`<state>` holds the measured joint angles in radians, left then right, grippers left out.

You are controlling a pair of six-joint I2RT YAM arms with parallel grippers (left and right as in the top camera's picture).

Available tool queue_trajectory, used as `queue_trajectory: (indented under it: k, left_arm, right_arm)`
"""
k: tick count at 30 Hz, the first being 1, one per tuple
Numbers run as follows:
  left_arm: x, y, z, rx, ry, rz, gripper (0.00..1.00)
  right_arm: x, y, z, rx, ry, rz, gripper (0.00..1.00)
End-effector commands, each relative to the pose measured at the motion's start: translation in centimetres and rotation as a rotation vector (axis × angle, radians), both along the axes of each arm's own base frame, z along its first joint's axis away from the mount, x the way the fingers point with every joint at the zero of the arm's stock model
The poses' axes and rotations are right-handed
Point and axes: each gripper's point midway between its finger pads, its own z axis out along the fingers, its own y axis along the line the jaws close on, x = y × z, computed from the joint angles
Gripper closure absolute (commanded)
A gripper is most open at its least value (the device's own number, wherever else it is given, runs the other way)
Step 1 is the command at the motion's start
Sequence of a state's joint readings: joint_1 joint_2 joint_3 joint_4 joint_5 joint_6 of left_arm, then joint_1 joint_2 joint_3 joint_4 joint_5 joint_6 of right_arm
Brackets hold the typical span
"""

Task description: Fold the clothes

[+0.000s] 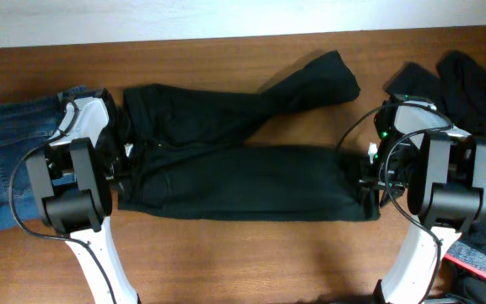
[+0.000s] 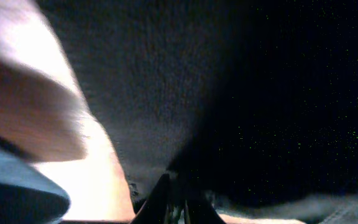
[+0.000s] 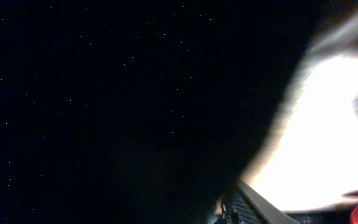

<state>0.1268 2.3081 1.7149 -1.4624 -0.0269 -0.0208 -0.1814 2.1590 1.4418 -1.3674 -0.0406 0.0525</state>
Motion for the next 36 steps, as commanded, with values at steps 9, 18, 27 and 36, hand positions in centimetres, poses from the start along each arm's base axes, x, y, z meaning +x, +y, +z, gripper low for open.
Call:
queue_trajectory:
  k: [9, 18, 27, 36]
  left_arm:
    - [5.3, 1.1, 4.8, 0.097, -0.251, -0.034, 0.7]
    - [6.7, 0.0, 4.6, 0.032, -0.311, -0.008, 0.69]
    - [13.8, -3.5, 4.6, -0.117, -0.603, -0.001, 0.7]
    - [15.3, -5.3, 4.8, -0.126, -0.665, -0.047, 0.67]
  right_arm:
    - [7.6, -1.8, 10.1, -0.094, -0.386, 0.002, 0.48]
    - [11.0, -2.4, 11.6, -0.116, -0.53, 0.0, 0.76]
    - [22.1, -3.5, 13.2, -0.158, -0.976, 0.049, 0.15]
    - [26.8, -3.1, 8.6, -0.116, -1.056, 0.125, 0.12]
